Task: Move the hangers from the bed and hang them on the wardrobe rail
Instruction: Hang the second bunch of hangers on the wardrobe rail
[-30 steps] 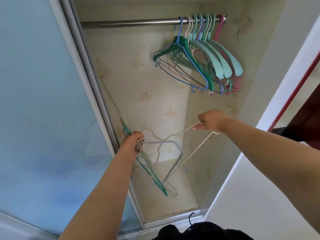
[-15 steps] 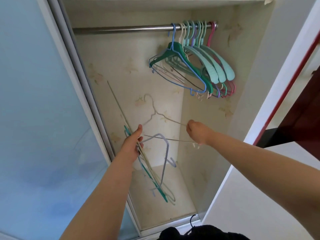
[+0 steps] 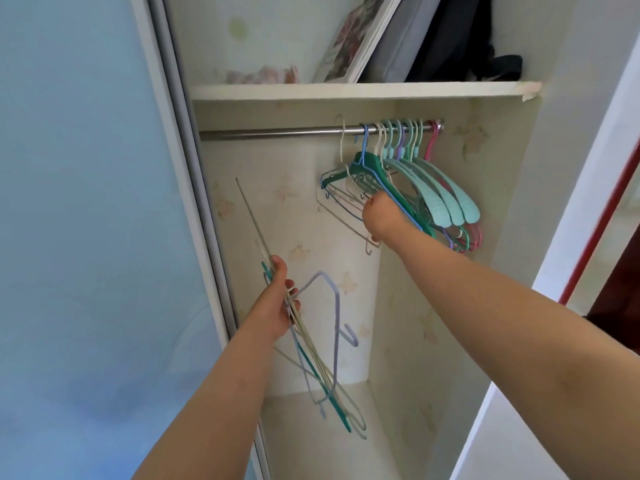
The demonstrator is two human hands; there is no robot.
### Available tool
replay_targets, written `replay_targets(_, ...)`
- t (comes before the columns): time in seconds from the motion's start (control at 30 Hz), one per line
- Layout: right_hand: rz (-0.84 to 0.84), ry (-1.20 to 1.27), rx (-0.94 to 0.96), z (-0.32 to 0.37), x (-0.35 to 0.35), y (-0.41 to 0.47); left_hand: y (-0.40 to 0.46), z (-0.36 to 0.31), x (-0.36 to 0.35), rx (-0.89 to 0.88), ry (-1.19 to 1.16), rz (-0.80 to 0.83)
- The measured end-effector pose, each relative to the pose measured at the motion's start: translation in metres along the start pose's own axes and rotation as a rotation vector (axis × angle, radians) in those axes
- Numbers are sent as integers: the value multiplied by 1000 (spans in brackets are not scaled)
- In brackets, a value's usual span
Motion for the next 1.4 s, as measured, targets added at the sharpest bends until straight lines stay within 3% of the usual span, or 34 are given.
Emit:
replay_targets(0.03, 45, -164, -11, -2, -5, -2, -1, -1, -2, 7, -19, 15)
replay_targets(0.07, 36, -522, 38, -5, -9, 1, -2, -3, -3, 14, -37, 24)
replay_targets(0.13, -4, -742, -33, -8, -4, 9, -2, -4, -5, 17, -55, 33)
replay_targets(0.23, -49, -660, -94, -18, 5, 15, -4, -6, -8, -9, -76, 67)
replay_targets(0.3, -82, -404, -36, -31, 2, 8, -5, -4, -9, -7, -89, 76)
replay_targets(0.4, -412, -200, 15, -35, 10, -20, -6, 3, -8, -10, -93, 77)
replay_targets(0.43, -559, -211, 126, -35, 13, -34, -6, 6, -8, -11, -87, 78)
replay_targets(0.47, -571, -247, 242, -32, 7, -45, -5, 10, -8, -11, -83, 80)
replay_targets(0.5, -446, -286, 365, -28, -3, -56, -4, 13, -9, -15, -81, 84)
replay_targets(0.53, -211, -255, 403, -27, -20, -65, -4, 16, -10, -26, -73, 95)
replay_targets(0.63, 660, -156, 157, -42, -77, -103, -2, 27, -18, -46, 68, 144)
replay_targets(0.7, 849, -118, 98, -54, -96, -120, 0, 35, -17, -45, 177, 111)
replay_targets(0.8, 742, 114, -22, -69, -97, -121, 5, 45, -11, -66, 229, 42)
replay_targets(0.97, 568, 398, -251, -99, -93, -115, 6, 53, -3, -107, 274, 67)
replay_targets(1.1, 400, 172, -245, -119, -81, -105, 8, 60, 15, -105, 350, -35)
replay_targets(1.23, 91, -391, 53, -128, -56, -103, 16, 71, 42, -85, 319, -234)
replay_targets(1.3, -8, -400, 124, -132, -46, -104, 18, 75, 53, -47, 280, -307)
replay_targets(1.4, -21, -206, 106, -140, -31, -102, 18, 78, 70, -17, 263, -418)
Point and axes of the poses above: each hand's wrist, its own y-axis towards the middle knuckle, its own x-axis out of the back of the hand, z = x × y, the point moved 5 cm from there along y, towards the middle knuckle, and after that the axes turned 4 degrees about z, right-handed, at the moved point
